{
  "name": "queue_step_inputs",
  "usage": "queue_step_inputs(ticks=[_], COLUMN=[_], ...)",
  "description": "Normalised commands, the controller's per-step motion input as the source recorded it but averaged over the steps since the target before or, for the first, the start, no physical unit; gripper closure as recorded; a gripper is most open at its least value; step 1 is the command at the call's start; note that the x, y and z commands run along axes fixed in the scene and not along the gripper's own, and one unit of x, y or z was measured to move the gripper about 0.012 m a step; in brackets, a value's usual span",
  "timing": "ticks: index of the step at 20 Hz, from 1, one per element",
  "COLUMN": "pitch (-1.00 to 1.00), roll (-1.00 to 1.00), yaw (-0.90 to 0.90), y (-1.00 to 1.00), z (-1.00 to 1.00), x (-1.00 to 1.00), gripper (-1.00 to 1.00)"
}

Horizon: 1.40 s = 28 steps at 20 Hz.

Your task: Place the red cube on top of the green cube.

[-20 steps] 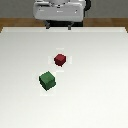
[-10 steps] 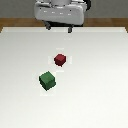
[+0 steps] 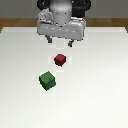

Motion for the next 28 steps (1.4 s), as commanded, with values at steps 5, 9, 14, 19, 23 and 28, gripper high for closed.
queue_step_inputs(ticks=[5,9,14,19,23,28], pitch=[0.0,0.0,0.0,0.0,0.0,0.0], roll=[0.0,0.0,0.0,0.0,0.0,0.0], yaw=[0.0,0.0,0.0,0.0,0.0,0.0], y=[0.0,0.0,0.0,0.0,0.0,0.0], z=[-1.0,-1.0,0.0,0.0,0.0,0.0], x=[0.0,0.0,0.0,0.0,0.0,0.0], gripper=[-1.0,-1.0,-1.0,-1.0,-1.0,1.0])
